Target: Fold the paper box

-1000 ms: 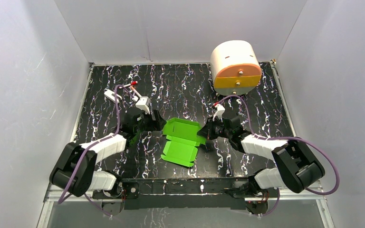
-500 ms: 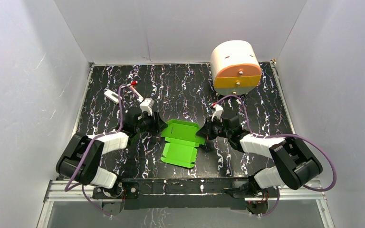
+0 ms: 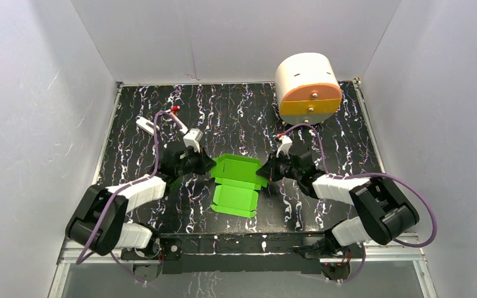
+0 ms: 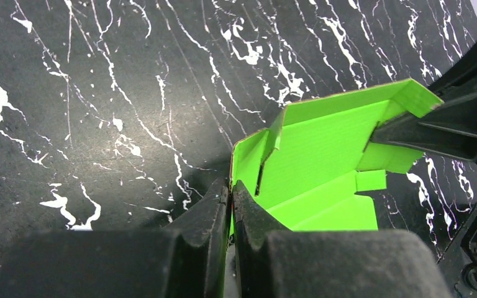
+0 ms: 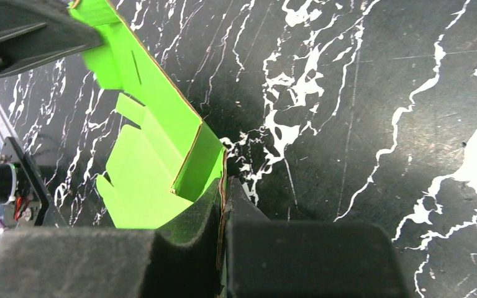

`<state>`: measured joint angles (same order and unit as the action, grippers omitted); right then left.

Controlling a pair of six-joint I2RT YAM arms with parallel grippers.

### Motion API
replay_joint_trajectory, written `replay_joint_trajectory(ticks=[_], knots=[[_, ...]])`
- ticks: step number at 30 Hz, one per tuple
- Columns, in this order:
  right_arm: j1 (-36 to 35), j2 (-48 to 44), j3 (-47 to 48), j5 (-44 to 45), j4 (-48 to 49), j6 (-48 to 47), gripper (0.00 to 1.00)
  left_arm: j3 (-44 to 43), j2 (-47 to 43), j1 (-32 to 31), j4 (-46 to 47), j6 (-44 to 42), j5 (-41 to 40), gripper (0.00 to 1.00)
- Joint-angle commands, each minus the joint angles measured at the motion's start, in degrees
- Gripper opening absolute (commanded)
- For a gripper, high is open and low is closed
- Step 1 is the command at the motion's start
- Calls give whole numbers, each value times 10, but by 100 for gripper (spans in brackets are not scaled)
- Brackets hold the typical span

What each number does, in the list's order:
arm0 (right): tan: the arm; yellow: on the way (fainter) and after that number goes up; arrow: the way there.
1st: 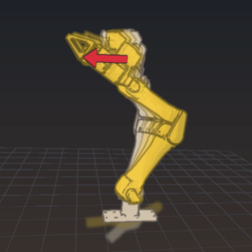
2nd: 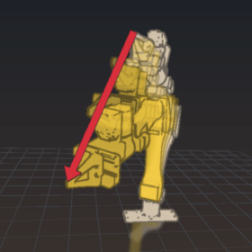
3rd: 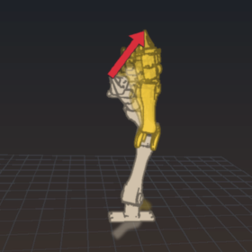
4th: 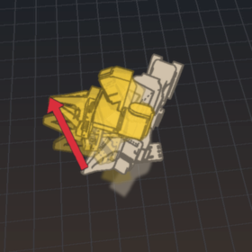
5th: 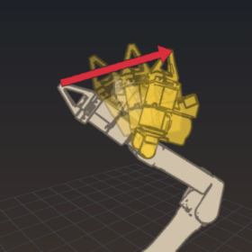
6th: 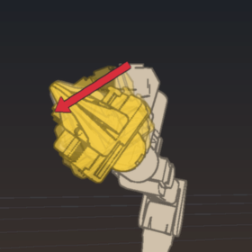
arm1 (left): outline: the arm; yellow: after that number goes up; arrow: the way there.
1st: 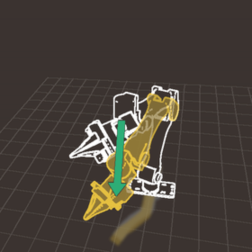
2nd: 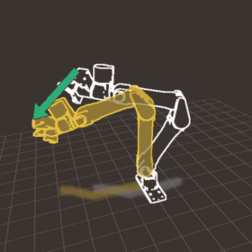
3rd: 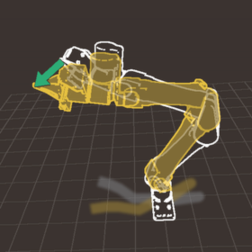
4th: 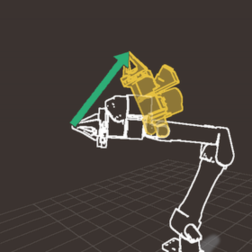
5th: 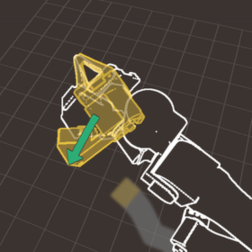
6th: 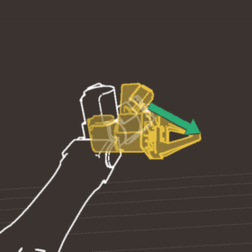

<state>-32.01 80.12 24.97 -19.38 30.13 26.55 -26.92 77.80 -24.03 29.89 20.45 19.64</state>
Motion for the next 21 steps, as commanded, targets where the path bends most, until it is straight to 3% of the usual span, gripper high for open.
replay_joint_trajectory(ticks=[1,11,16,21], knots=[[-7,7,5,30,32,-14,9,5,-57,-46,-26,-12,-85,4],[-28,13,5,74,41,-13,8,-18,-56,-183,-92,9,-337,5],[-37,21,9,87,42,-17,8,-42,-53,-234,-100,31,-391,5],[-37,13,0,85,50,-32,11,-23,-47,-245,-66,21,-419,5]])
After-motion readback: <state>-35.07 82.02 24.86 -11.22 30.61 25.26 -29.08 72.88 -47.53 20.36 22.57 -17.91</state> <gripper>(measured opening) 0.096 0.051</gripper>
